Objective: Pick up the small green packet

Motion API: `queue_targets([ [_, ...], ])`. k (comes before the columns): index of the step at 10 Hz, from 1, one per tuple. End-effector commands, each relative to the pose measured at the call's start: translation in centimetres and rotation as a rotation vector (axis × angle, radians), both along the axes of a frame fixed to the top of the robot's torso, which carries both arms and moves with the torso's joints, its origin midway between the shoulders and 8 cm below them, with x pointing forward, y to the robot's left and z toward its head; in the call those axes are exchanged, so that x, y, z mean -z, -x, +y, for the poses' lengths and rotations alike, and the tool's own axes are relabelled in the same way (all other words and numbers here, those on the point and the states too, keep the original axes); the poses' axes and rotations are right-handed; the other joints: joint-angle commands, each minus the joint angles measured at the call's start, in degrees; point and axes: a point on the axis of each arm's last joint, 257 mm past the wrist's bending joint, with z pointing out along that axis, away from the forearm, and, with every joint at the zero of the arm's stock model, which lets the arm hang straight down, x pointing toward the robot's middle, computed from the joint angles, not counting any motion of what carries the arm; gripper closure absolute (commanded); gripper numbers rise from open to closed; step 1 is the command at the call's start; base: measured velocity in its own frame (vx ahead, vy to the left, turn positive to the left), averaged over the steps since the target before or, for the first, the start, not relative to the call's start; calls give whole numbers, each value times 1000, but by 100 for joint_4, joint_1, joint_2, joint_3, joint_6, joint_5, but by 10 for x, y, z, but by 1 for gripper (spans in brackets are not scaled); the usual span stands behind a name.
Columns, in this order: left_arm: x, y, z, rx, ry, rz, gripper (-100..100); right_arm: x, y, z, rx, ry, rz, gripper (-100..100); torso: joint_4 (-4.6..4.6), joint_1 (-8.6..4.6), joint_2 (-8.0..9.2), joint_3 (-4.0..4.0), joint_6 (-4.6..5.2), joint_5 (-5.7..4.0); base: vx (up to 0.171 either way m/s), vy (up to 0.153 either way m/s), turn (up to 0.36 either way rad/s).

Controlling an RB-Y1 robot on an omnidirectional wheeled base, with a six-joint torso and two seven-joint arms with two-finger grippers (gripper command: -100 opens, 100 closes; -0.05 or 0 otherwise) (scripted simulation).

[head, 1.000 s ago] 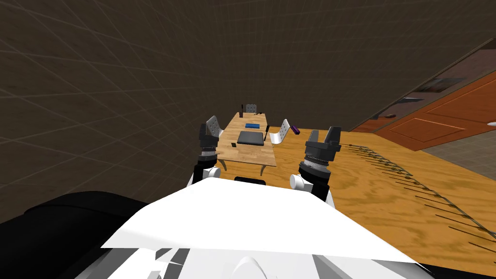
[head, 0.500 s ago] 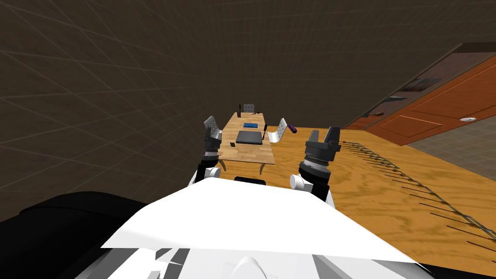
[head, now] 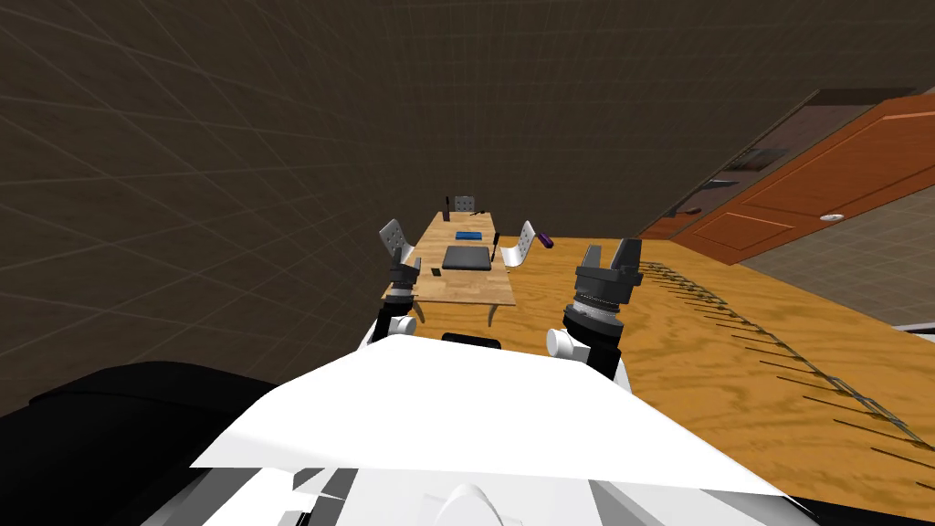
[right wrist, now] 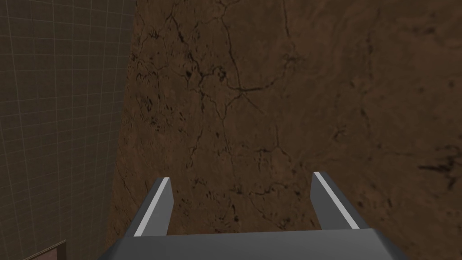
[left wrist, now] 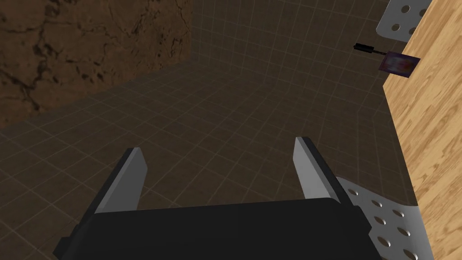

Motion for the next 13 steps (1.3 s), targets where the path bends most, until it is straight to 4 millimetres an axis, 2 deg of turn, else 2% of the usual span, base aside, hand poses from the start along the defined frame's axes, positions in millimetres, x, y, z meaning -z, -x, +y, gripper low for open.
queue_targets([
  [1,13,-7,6,14,39,16,-100,0,0,0,0,0,0,0,0,0,0,0,0,0,-32,7,-98],
  [13,106,-35,45,41,287,146,-100,0,0,0,0,0,0,0,0,0,-1,-1,-1,0,-28,6,-81],
])
